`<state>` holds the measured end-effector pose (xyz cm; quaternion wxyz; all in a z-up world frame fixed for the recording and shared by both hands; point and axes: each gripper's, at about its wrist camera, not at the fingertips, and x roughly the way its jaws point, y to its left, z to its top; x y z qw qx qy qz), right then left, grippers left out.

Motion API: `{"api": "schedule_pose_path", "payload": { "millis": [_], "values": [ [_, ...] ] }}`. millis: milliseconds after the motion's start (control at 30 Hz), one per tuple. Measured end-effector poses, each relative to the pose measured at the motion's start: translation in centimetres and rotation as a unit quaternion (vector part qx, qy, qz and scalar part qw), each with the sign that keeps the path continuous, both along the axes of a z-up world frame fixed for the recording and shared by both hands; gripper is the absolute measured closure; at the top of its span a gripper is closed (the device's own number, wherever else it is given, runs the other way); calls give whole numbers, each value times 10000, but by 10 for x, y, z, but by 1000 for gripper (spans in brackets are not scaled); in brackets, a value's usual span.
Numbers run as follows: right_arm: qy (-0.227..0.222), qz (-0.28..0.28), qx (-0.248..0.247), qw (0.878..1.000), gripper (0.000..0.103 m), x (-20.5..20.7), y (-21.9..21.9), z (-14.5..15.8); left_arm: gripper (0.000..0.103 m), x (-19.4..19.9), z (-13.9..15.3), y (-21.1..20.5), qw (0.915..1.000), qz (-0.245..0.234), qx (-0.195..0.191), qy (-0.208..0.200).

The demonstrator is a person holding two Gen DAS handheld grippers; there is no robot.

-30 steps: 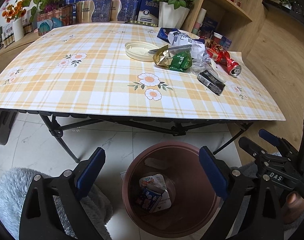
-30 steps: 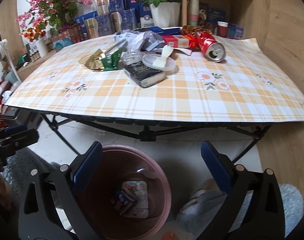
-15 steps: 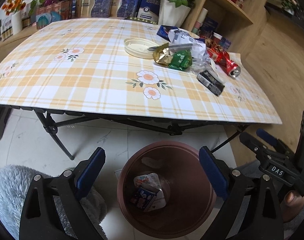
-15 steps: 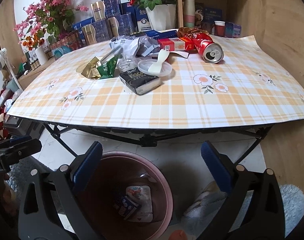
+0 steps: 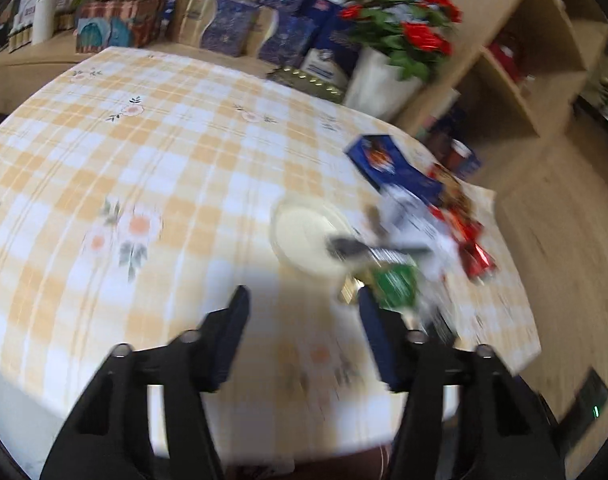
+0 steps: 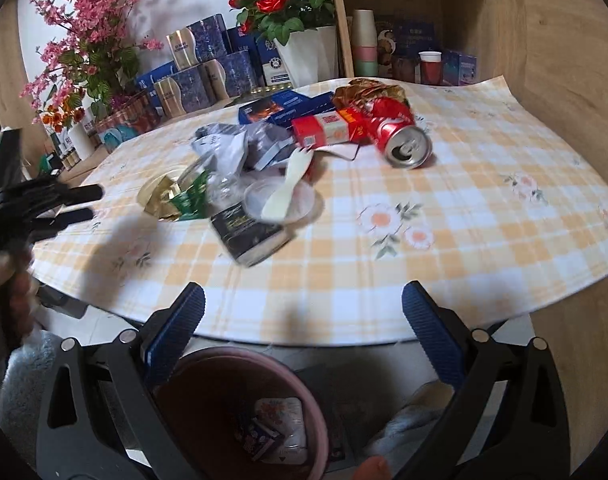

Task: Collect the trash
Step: 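Grasp the white plastic lid by its rim with the left gripper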

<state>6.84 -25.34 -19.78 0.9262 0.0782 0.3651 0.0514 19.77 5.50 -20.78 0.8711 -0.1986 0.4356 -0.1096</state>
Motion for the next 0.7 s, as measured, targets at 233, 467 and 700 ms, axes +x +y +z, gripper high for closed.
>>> {"api": "schedule_pose_path", "payload": {
  "millis": [233,467,700],
  "values": [
    [-209,-38,-350,9992,6,13,-14,10,66,58,-22,-2,9994,101,-51,340],
    [-135,4,-284,9995,6,29,-31,10,97,82,-37,-19,9977,-45,580,358],
    [-172,-88,-125,9997,6,32,-40,10,99,82,-22,-22,9853,-403,1658,-102]
  ]
}}
